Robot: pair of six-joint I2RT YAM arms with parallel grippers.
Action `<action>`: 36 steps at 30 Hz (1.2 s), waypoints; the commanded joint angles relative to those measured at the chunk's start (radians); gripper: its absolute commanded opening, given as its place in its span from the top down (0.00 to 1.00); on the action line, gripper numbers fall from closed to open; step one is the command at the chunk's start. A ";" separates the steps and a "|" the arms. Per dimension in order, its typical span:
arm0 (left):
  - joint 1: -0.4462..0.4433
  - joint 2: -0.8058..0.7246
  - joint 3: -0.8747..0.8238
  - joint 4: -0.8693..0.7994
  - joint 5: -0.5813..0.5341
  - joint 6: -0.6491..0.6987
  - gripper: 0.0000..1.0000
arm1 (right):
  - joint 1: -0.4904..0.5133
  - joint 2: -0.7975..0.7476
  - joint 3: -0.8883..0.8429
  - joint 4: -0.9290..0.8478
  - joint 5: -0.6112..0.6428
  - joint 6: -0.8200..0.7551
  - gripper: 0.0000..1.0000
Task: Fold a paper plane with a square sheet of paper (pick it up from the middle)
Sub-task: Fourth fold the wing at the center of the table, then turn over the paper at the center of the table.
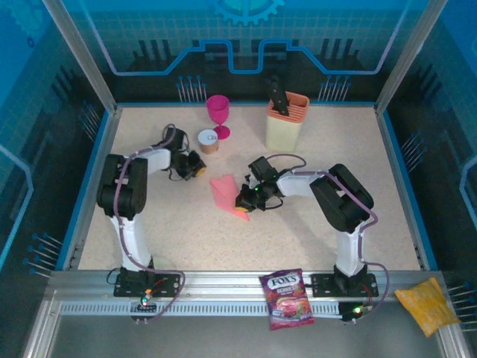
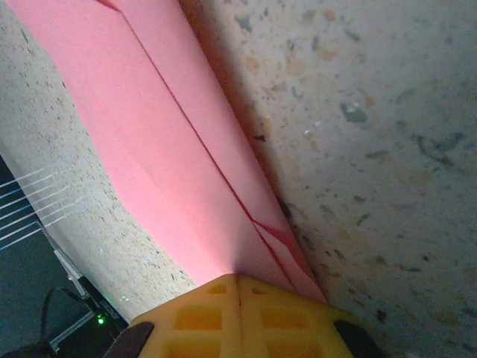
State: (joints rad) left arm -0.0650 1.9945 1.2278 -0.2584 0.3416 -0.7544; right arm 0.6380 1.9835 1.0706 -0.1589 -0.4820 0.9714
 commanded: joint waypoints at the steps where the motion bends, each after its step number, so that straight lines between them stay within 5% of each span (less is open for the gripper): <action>1: 0.029 -0.047 0.048 -0.075 -0.051 0.040 0.87 | -0.001 0.146 -0.098 -0.284 0.196 -0.021 1.00; 7: -0.124 -0.256 -0.097 -0.001 0.037 -0.089 0.85 | -0.001 0.123 -0.079 -0.260 0.179 -0.045 1.00; 14: -0.320 -0.243 -0.219 0.138 0.027 -0.202 0.82 | 0.003 0.088 -0.019 -0.263 0.149 -0.063 1.00; 28: -0.326 -0.181 -0.274 0.138 -0.020 -0.166 0.83 | 0.002 0.044 0.065 -0.290 0.089 -0.096 1.00; 36: -0.319 -0.135 -0.273 0.125 -0.032 -0.109 0.86 | -0.040 -0.132 0.109 -0.305 0.026 -0.157 0.97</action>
State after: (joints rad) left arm -0.3916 1.8378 0.9592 -0.1200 0.3302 -0.9092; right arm 0.6273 1.9366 1.1690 -0.3885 -0.4587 0.8494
